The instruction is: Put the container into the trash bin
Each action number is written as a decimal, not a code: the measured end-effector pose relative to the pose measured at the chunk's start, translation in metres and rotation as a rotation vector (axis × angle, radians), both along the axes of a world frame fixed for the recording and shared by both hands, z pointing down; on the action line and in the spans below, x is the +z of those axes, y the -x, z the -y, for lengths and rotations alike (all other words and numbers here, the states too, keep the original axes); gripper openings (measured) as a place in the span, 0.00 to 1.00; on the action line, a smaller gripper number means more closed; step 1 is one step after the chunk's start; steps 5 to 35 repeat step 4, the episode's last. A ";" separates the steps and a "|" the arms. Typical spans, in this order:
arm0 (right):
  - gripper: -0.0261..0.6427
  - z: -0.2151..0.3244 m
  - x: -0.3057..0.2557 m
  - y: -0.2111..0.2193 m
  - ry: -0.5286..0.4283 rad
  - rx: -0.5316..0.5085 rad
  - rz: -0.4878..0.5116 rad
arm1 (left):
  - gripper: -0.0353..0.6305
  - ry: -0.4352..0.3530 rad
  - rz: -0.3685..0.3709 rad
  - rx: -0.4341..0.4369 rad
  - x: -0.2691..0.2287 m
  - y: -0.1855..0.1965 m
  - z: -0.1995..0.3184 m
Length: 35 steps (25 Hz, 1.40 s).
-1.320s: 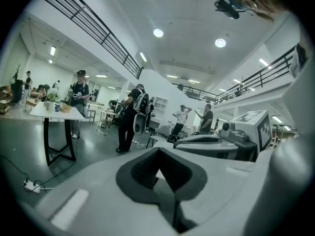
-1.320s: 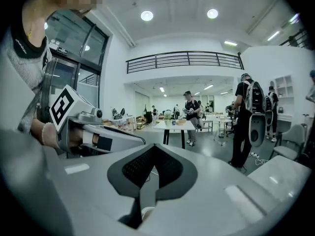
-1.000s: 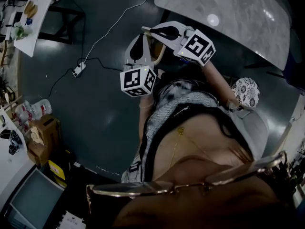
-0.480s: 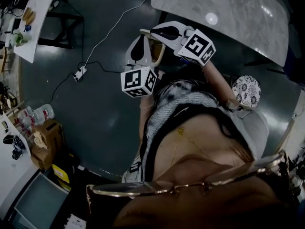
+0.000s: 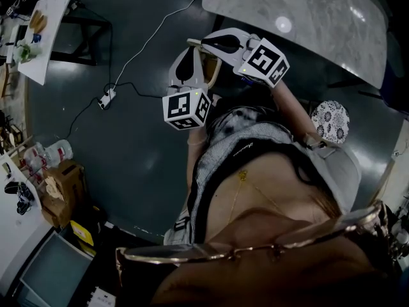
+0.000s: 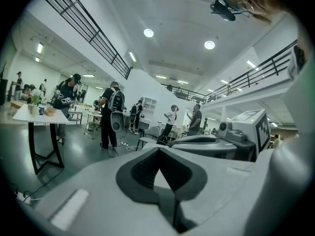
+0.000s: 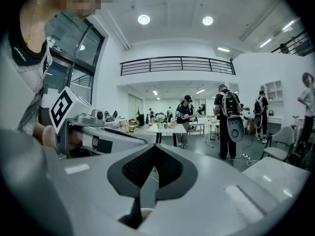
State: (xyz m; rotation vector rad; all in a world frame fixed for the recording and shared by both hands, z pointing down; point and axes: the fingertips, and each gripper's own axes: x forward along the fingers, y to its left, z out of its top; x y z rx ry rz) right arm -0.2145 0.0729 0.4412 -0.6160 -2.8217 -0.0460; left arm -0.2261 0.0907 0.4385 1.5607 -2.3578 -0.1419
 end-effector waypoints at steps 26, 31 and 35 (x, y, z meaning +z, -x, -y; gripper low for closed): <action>0.08 0.002 0.000 0.004 -0.001 -0.002 -0.003 | 0.05 0.005 0.003 0.000 0.000 0.004 0.001; 0.08 0.002 0.000 0.004 -0.001 -0.002 -0.003 | 0.05 0.005 0.003 0.000 0.000 0.004 0.001; 0.08 0.002 0.000 0.004 -0.001 -0.002 -0.003 | 0.05 0.005 0.003 0.000 0.000 0.004 0.001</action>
